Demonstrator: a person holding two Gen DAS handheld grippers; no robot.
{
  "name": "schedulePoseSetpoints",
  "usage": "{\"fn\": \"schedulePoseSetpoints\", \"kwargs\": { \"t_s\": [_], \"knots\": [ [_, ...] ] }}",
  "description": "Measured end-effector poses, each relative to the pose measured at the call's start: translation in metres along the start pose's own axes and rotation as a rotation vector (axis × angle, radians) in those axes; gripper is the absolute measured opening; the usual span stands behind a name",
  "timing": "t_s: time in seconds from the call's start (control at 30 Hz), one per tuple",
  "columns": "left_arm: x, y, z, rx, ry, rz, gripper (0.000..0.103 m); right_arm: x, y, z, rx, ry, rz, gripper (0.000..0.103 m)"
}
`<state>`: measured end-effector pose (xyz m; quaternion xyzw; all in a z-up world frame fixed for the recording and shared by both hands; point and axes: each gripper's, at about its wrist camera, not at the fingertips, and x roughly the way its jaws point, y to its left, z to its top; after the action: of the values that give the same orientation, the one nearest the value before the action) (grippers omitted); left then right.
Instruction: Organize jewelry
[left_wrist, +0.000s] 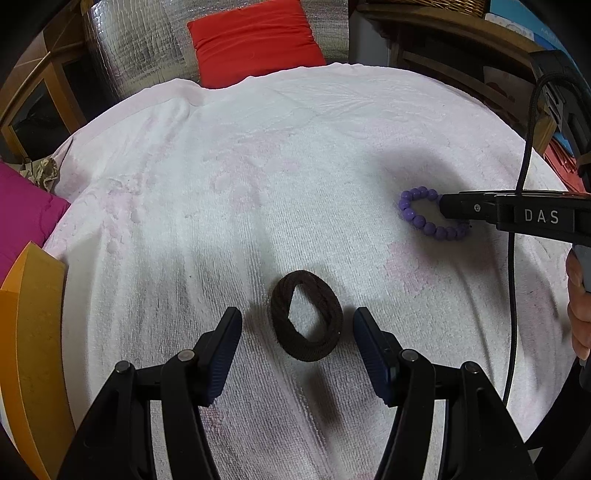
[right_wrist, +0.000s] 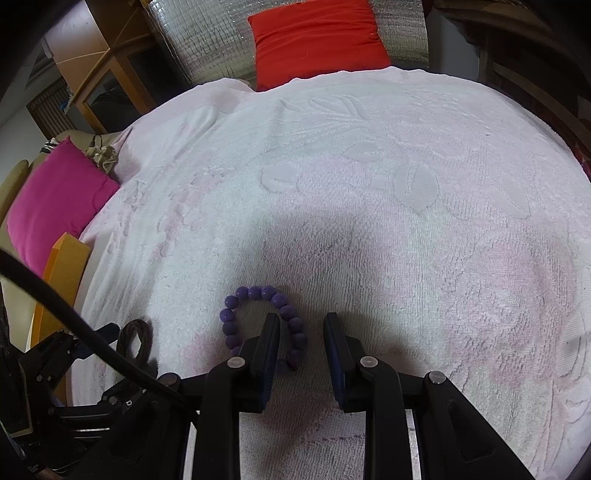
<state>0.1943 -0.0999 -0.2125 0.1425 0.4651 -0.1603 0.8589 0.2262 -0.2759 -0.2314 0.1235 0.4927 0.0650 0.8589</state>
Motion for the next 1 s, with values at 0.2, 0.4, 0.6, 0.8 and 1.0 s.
{"fn": "schedulePoseSetpoints", "kwargs": {
  "t_s": [0.2, 0.4, 0.6, 0.8, 1.0],
  "knots": [
    [0.0007, 0.0003, -0.0002, 0.000, 0.001, 0.000, 0.064, 0.0008, 0.0002, 0.0003, -0.004, -0.002, -0.003, 0.028],
    [0.0007, 0.0010, 0.0002, 0.000, 0.000, 0.001, 0.064, 0.0018, 0.0008, 0.0008, -0.005, -0.004, -0.005, 0.028],
    [0.0014, 0.0010, 0.0001, 0.000, -0.002, 0.004, 0.064, 0.0027, 0.0023, 0.0002, -0.011, -0.011, -0.010, 0.028],
    [0.0027, -0.0008, 0.0009, 0.005, -0.004, 0.012, 0.064, 0.0029, 0.0021, 0.0002, -0.017, -0.017, -0.011, 0.028],
    [0.0056, -0.0012, 0.0027, -0.001, -0.004, 0.014, 0.064, 0.0027, 0.0025, -0.0004, -0.023, -0.021, -0.013, 0.028]
  ]
}}
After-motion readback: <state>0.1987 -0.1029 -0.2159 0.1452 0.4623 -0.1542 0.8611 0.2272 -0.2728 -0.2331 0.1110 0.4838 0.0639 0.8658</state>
